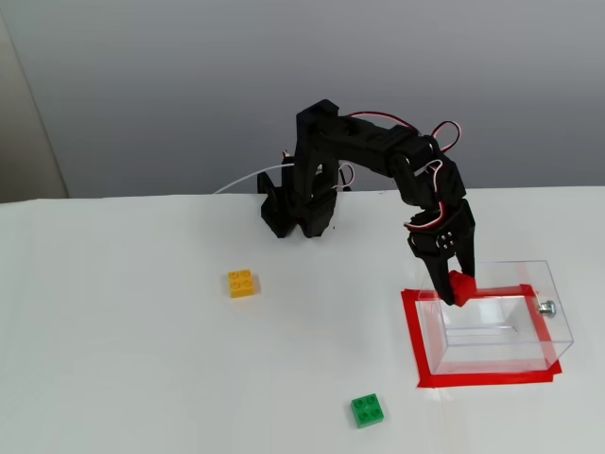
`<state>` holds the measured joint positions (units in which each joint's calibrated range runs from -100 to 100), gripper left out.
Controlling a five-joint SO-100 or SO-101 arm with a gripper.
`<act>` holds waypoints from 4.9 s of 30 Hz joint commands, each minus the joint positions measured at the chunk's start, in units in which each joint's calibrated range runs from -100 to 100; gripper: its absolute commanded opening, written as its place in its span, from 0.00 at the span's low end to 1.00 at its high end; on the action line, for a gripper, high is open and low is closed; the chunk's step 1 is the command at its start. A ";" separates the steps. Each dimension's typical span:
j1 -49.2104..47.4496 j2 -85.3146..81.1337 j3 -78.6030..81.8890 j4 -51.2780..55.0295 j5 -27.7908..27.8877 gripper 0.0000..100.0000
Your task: Pick the red lego brick and place it into the transparent box
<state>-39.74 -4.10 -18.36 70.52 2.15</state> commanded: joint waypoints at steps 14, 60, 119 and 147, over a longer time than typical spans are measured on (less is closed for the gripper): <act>-12.71 8.64 -2.17 -10.73 0.30 0.09; -17.00 17.64 -10.12 -12.56 0.15 0.10; 44.51 -51.27 31.38 0.15 -0.01 0.02; 47.17 -95.64 98.38 -18.48 0.20 0.02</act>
<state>6.62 -96.11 76.61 52.70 2.15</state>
